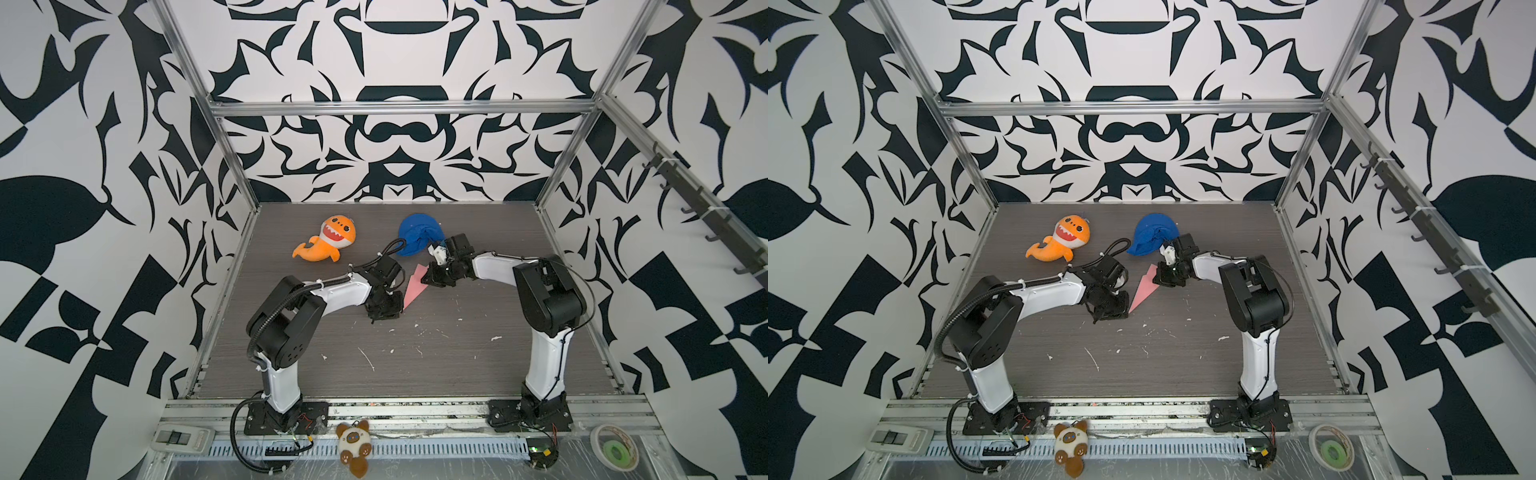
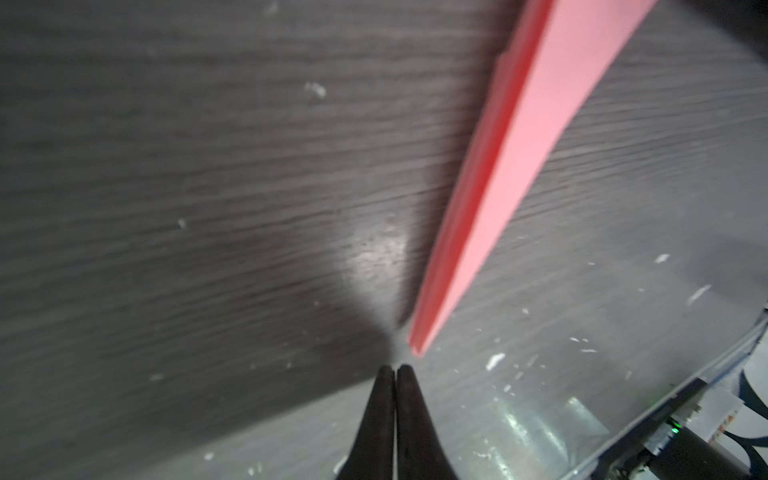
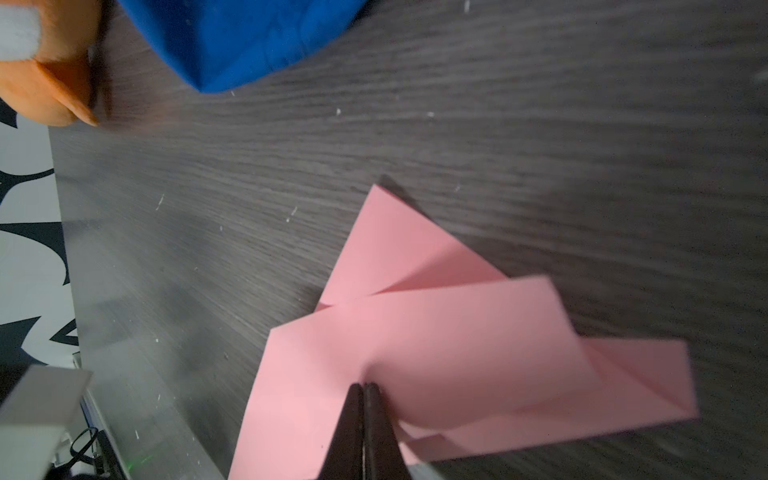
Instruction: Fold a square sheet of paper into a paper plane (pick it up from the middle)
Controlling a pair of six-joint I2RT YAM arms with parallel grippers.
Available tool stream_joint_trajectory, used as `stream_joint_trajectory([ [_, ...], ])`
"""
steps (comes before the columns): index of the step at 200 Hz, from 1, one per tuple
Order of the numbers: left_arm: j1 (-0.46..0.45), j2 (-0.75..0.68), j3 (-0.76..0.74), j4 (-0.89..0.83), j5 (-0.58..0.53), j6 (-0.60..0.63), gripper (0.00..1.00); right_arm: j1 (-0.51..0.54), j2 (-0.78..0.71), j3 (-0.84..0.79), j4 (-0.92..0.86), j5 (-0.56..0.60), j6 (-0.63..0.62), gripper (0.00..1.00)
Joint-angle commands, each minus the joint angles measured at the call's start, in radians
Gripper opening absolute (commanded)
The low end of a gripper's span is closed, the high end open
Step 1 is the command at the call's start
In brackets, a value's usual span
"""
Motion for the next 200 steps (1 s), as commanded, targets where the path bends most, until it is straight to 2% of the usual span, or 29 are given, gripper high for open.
stream_joint_trajectory([
  [1,-0.002,-0.057,0.034,0.078,0.010,0.022,0.09,-0.005,0.019,-0.029,-0.071,0.074,-0.008,0.08],
  [18,-0.002,-0.033,0.069,0.121,0.012,0.013,0.09,-0.003,0.003,-0.050,-0.045,0.037,-0.002,0.08],
  [45,-0.003,0.028,0.111,0.130,-0.044,-0.002,0.09,0.006,-0.015,-0.088,0.009,-0.045,0.017,0.08],
  [91,-0.002,0.105,0.130,0.108,-0.052,-0.013,0.05,0.048,-0.034,-0.139,0.074,-0.108,0.058,0.08],
  [150,-0.004,0.160,0.122,0.063,-0.051,-0.016,0.00,0.064,-0.095,-0.136,0.093,-0.111,0.057,0.08],
  [200,-0.013,0.170,0.092,0.026,-0.072,-0.008,0.00,0.090,-0.078,-0.105,0.077,-0.040,0.077,0.08],
])
